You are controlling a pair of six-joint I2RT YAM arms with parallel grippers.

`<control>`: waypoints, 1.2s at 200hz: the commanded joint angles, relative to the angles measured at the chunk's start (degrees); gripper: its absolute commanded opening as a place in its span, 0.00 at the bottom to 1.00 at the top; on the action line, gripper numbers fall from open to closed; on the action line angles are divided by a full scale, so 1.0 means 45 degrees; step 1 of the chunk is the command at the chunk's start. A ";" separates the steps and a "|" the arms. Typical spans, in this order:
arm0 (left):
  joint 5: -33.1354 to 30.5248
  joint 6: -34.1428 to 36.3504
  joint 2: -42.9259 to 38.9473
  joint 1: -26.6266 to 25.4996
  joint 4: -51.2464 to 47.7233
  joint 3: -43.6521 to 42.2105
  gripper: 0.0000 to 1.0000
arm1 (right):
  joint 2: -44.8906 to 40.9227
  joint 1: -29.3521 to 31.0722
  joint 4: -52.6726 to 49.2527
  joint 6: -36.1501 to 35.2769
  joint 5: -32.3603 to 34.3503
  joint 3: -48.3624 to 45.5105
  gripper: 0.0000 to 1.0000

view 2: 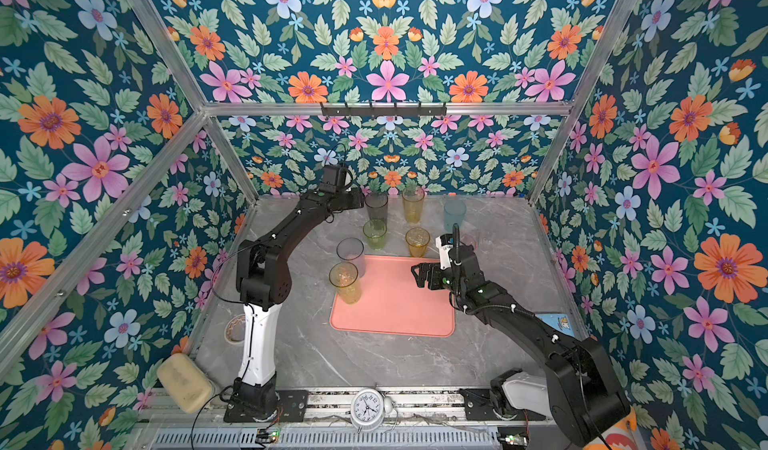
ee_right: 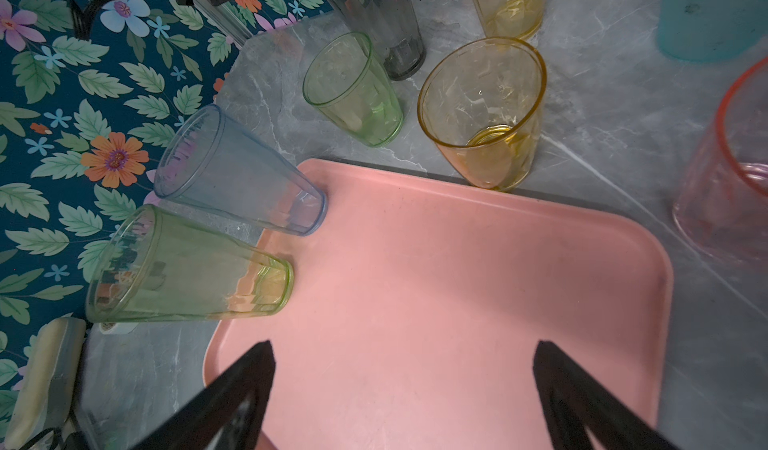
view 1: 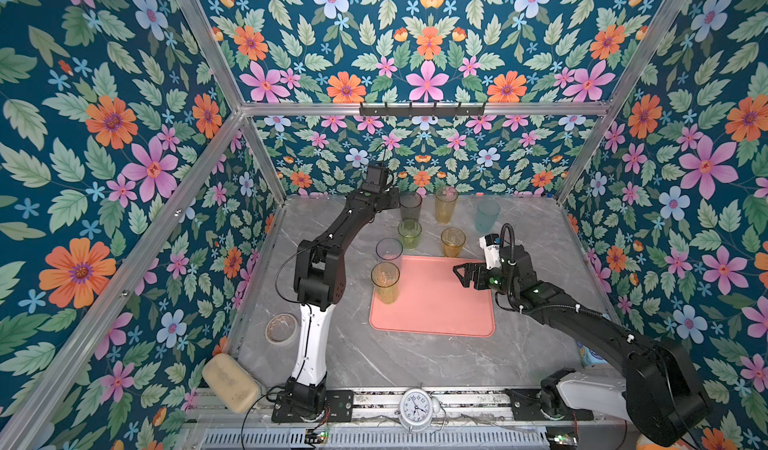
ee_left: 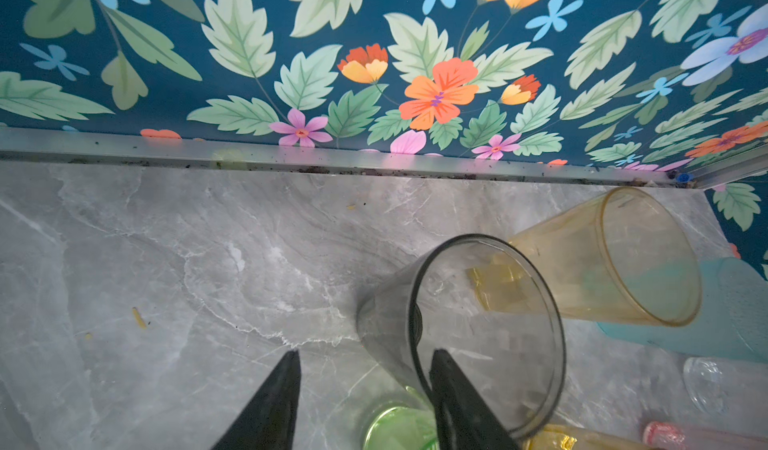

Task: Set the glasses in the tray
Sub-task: 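Move the left gripper over the grey smoky glass beyond the tray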

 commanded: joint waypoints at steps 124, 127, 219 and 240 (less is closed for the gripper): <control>0.0785 -0.0080 0.1549 -0.0218 0.0304 0.1977 0.48 | 0.0032 0.0007 0.0169 0.0064 0.0046 0.0028 0.98; 0.0788 -0.0080 0.1589 -0.0213 0.0308 0.2027 0.48 | 0.0035 -0.0003 0.0161 0.0070 0.0047 0.0028 0.98; 0.0641 0.0228 0.2296 -0.0339 -0.0352 0.3024 0.37 | -0.0026 0.0005 0.0106 0.0079 0.0051 0.0011 0.98; 0.0630 0.0271 0.2395 -0.0359 -0.0507 0.3151 0.32 | -0.0012 0.0007 0.0109 0.0077 0.0061 0.0027 0.98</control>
